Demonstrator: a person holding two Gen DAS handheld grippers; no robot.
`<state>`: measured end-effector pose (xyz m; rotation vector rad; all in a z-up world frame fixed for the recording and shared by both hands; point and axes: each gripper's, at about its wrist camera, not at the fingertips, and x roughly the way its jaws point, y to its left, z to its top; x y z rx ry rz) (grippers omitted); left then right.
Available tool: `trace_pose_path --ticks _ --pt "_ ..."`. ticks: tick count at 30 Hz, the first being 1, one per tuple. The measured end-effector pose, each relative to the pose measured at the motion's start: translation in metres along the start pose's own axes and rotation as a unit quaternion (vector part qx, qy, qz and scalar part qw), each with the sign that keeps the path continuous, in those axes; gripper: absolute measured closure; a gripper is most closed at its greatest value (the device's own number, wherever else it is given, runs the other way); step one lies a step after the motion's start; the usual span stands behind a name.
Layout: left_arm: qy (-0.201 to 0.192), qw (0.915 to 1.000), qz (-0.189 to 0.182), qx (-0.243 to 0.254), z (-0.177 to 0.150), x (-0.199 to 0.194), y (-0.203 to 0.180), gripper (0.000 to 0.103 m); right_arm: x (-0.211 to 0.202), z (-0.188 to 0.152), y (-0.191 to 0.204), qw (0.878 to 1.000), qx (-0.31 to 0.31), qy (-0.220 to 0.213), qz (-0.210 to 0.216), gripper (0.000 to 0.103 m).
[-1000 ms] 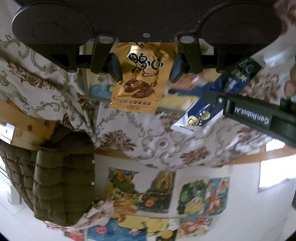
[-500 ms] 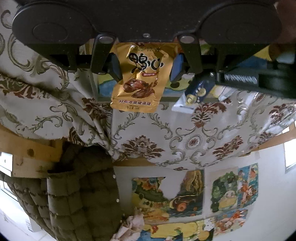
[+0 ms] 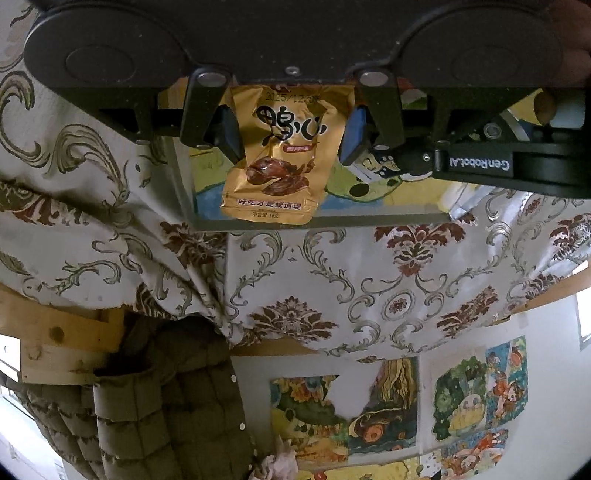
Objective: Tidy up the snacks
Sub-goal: 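Release the blue stick packet and yellow bag into the tray from both tools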
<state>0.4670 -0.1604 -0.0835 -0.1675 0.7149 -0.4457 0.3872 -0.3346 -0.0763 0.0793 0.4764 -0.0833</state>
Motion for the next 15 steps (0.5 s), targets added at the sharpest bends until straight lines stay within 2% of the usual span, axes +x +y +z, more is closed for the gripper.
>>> trace_pose_path --ticks 6,10,12,15 --pt "0.002 0.9999 0.014 0.003 -0.002 -0.005 0.001 0.064 -0.002 0.0 0.0 1.0 0.002 0.006 -0.002 0.044" --pt "-0.006 0.9997 0.021 -0.015 -0.003 -0.015 0.004 0.043 -0.006 0.002 -0.001 1.0 0.005 0.008 0.003 0.037" --pt "-0.012 0.9993 0.027 -0.025 -0.003 -0.022 0.005 0.037 -0.01 0.003 0.0 1.0 0.006 0.006 0.0 0.029" --pt "-0.025 0.9987 0.036 -0.027 -0.001 -0.038 0.005 0.027 -0.02 0.007 -0.003 1.0 0.015 0.002 -0.004 0.024"
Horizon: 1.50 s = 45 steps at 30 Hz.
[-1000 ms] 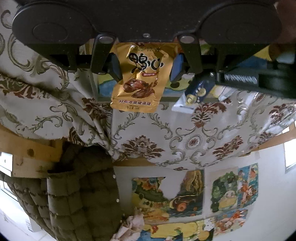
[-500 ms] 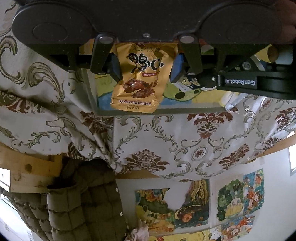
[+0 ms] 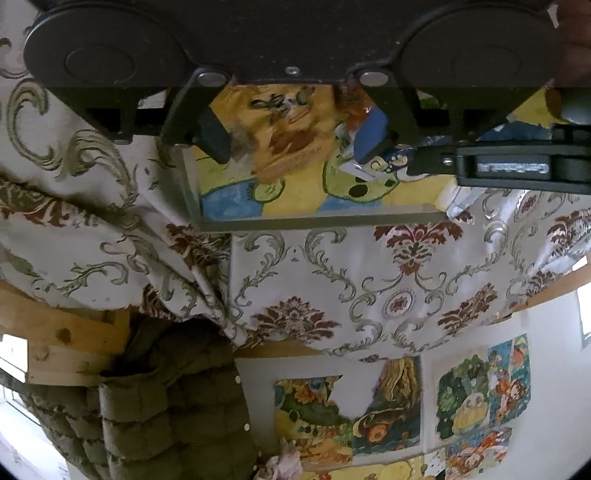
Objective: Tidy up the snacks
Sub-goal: 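Release the blue stick packet and yellow bag into the tray from both tools, then withdraw both open tools up and away from the tray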
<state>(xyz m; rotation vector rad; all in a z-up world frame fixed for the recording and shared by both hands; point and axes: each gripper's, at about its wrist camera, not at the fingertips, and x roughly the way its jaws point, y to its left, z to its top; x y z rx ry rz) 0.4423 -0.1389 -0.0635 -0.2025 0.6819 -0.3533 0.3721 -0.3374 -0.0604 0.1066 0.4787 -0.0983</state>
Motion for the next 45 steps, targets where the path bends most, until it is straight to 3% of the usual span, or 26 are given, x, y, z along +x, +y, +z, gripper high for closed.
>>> trace_pose_path --ticks 2,12,20,31,45 --pt "-0.016 0.9998 0.012 0.002 0.001 -0.014 0.0 0.016 -0.01 0.005 -0.004 1.0 0.01 -0.006 -0.005 0.02" --pt "-0.08 0.9959 0.044 0.0 0.001 -0.095 -0.002 0.0 -0.081 0.034 -0.009 0.999 0.019 -0.048 -0.01 0.002" --pt "-0.1 0.9931 0.061 -0.006 -0.023 -0.156 0.001 0.0 -0.143 0.03 0.002 0.999 0.0 -0.052 -0.013 0.001" --pt "-0.118 0.9887 0.091 -0.013 -0.068 -0.235 0.008 0.0 -0.211 -0.001 0.018 0.999 -0.001 -0.049 -0.017 0.001" --pt "-0.117 0.9868 0.111 0.005 -0.118 -0.3 0.005 0.0 -0.279 -0.039 0.025 0.999 0.007 -0.044 -0.022 0.001"
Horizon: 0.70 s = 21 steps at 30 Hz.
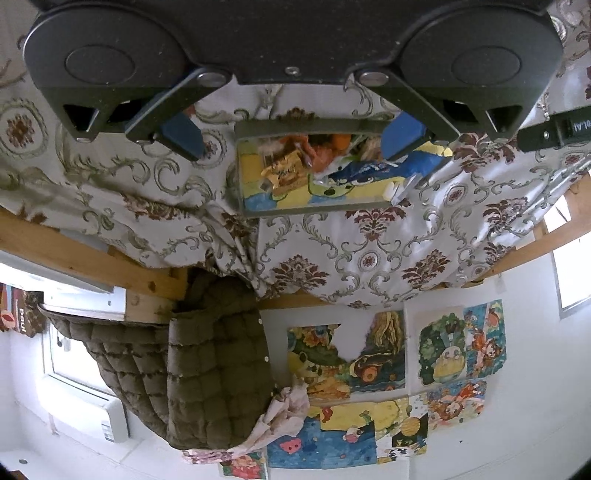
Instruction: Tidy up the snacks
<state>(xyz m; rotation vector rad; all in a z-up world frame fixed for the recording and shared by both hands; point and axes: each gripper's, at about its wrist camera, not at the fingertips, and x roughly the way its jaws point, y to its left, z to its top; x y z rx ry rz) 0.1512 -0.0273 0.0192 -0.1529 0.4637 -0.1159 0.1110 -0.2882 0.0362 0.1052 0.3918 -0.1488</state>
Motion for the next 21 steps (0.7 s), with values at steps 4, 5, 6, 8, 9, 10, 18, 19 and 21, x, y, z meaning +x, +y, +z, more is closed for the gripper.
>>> trace_pose_path --ticks 4,5,6,8,9,10,18,19,21 --pt "0.002 1.0 0.004 0.009 -0.009 -0.017 0.001 0.0 -0.017 -0.009 0.001 1.0 -0.001 0.005 0.001 0.001" --pt "0.003 0.9999 0.005 0.009 -0.012 -0.021 0.002 0.0 -0.021 -0.011 0.002 1.0 -0.001 0.007 0.001 0.001" --pt "0.006 0.9999 0.006 0.009 -0.015 -0.025 0.003 0.0 -0.026 -0.015 0.002 1.0 -0.003 0.01 0.002 0.001" --pt "0.009 0.9999 0.007 0.009 -0.02 -0.033 0.005 0.0 -0.034 -0.022 0.004 1.0 -0.005 0.016 0.003 0.001" --pt "0.011 0.9999 0.008 0.009 -0.023 -0.037 0.006 0.0 -0.037 -0.024 0.005 1.0 -0.007 0.018 0.003 0.001" --pt "0.013 0.9998 0.009 0.009 -0.026 -0.04 0.008 0.0 -0.041 -0.026 0.006 1.0 -0.008 0.02 0.002 0.001" --pt "0.022 0.9995 0.016 0.017 -0.043 -0.064 0.014 0.0 -0.069 -0.045 0.013 0.999 -0.02 0.029 -0.001 0.001" --pt "0.024 0.9995 0.016 0.015 -0.045 -0.066 0.015 0.0 -0.071 -0.048 0.015 0.999 -0.022 0.029 -0.003 0.001" --pt "0.03 0.9993 0.018 0.013 -0.049 -0.068 0.017 0.0 -0.076 -0.052 0.017 0.999 -0.027 0.032 -0.004 0.001"
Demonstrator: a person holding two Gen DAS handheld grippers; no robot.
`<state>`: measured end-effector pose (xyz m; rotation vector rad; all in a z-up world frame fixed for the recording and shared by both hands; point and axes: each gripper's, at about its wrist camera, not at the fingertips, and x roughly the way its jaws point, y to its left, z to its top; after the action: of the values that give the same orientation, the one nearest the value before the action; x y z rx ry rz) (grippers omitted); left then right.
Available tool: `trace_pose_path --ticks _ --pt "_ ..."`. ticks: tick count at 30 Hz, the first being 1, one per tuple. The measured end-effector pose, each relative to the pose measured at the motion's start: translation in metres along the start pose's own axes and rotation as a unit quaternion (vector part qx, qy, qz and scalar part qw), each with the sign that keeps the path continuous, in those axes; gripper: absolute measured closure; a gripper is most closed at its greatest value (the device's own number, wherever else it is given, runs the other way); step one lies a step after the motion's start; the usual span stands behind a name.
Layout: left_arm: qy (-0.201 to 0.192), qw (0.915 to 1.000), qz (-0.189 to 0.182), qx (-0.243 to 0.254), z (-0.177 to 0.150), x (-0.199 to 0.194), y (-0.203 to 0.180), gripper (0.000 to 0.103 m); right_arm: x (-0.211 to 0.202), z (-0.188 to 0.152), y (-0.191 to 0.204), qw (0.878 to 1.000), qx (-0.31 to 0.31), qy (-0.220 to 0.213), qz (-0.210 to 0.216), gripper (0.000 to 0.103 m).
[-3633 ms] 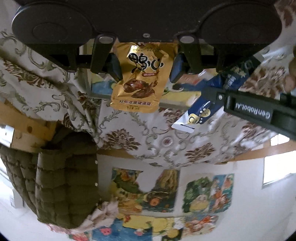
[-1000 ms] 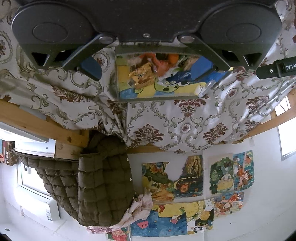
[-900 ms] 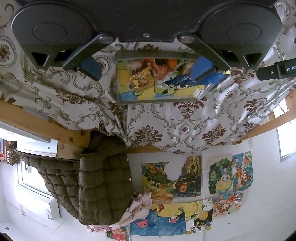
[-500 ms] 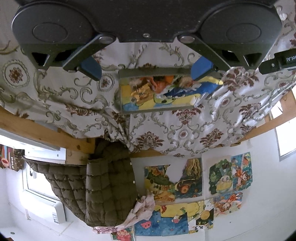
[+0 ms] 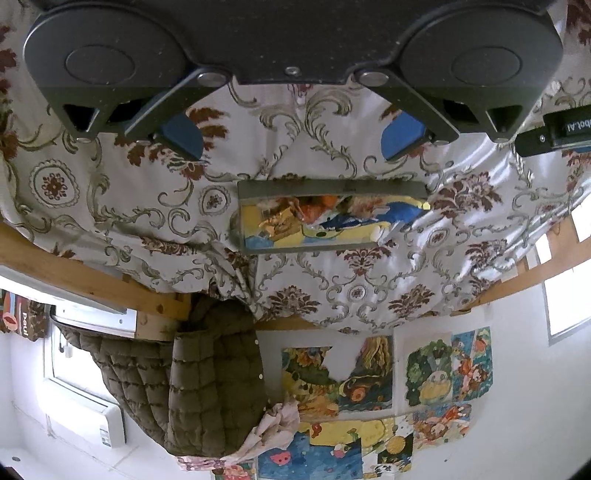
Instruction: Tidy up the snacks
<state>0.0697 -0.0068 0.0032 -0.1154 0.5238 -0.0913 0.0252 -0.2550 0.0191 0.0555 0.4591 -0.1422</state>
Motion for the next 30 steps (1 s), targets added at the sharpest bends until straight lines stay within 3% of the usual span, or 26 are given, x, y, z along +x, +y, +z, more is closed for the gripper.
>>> trace_pose_path --ticks 30 --pt "0.012 0.9998 0.015 -0.003 -0.013 -0.008 0.007 0.0 -0.016 -0.015 0.009 1.0 -0.019 0.005 -0.006 0.001"
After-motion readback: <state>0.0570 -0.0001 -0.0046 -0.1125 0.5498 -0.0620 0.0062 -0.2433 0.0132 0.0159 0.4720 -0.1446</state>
